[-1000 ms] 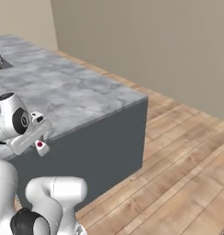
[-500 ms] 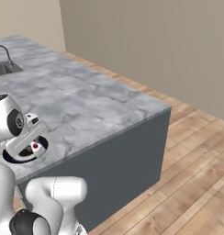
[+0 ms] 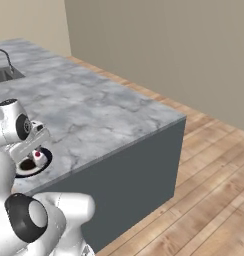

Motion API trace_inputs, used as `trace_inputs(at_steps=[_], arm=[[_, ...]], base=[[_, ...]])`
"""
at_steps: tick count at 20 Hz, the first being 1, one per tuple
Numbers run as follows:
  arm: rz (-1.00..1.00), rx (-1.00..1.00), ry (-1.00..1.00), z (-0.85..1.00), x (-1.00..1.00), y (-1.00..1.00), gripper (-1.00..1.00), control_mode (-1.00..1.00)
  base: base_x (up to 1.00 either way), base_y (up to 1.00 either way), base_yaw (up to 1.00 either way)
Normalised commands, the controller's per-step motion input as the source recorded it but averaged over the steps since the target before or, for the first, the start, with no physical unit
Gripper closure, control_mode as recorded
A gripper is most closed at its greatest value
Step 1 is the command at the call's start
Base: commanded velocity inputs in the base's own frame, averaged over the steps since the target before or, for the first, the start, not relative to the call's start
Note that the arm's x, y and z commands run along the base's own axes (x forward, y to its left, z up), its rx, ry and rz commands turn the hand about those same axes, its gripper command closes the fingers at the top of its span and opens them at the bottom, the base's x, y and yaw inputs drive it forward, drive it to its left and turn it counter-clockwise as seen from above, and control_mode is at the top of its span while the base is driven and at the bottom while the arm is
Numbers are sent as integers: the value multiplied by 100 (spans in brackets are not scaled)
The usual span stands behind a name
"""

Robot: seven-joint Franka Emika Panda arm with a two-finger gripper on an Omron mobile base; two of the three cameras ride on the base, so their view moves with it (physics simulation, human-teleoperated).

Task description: Take the baked cake out of the oven and place it on the plate for cooling. Then close the oven door.

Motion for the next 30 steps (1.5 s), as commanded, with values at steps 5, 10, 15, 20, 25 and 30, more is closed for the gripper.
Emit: trace_inputs(at_steps=[5,10,15,20,25,30], arm=[[4,0,14,-32,70,89,100,-100],[0,-5,6,-44,46,68,100,-100],[0,-11,0,-52,16,32,100,-100],[0,-10,0,-56,12,15,100,-100],[0,-3,0,-29,3,1,-100,-100],[0,0,-4,2,-1,-4,-100,-100]], base=[[0,0,0],[0,0,0],[0,0,0],[0,0,0],[0,0,0],[0,0,0]])
